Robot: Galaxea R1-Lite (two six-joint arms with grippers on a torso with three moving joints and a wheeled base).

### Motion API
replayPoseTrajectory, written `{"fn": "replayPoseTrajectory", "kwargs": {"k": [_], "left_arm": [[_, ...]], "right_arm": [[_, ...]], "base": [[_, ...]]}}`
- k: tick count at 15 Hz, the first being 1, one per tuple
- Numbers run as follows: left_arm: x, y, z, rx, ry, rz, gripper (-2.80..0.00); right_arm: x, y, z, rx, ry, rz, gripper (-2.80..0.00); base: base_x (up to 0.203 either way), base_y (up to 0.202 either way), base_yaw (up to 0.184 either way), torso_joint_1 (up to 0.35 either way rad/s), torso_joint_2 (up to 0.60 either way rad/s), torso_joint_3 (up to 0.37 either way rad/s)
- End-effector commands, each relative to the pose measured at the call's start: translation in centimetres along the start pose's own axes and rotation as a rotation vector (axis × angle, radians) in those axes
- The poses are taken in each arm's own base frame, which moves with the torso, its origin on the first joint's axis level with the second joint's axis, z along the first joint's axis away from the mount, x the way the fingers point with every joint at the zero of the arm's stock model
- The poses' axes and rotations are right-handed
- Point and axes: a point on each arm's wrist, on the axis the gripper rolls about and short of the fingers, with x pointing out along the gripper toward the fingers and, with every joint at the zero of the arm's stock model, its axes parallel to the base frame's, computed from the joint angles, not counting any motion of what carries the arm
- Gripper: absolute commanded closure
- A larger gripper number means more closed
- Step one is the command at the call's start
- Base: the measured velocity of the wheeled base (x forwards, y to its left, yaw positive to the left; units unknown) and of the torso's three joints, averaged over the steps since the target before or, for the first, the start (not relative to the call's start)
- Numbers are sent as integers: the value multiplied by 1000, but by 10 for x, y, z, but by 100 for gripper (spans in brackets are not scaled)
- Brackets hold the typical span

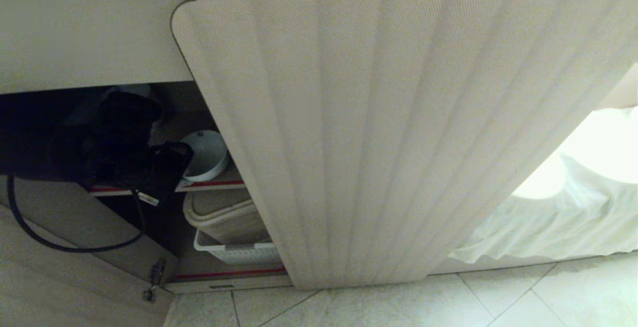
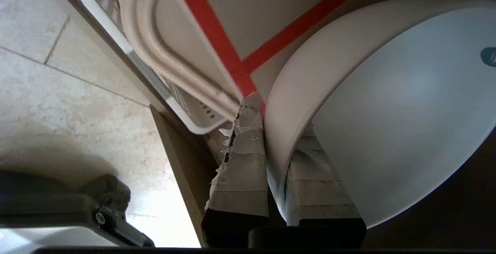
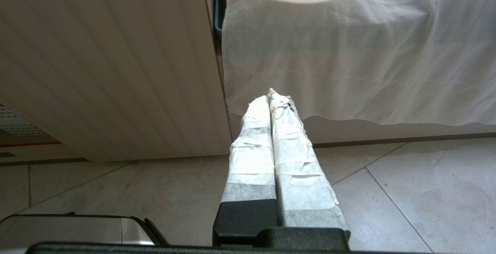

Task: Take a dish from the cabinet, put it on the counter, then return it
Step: Put it back into the cabinet

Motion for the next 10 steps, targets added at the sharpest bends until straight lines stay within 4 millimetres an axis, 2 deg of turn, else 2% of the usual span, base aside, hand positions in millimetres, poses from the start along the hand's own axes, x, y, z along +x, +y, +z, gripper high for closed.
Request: {"fn": "replayPoseTrajectory", "kwargs": {"k": [1, 10], "left_arm": [[5, -1, 1, -7, -7, 6, 0], [15, -8, 3, -5, 5, 6, 0]], "right_arm": [[0, 0, 0, 0, -1, 0, 0], [0, 0, 0, 0, -1, -1, 0]], "base": [[0, 0, 0, 0, 0, 0], [0, 0, 0, 0, 0, 0]]}}
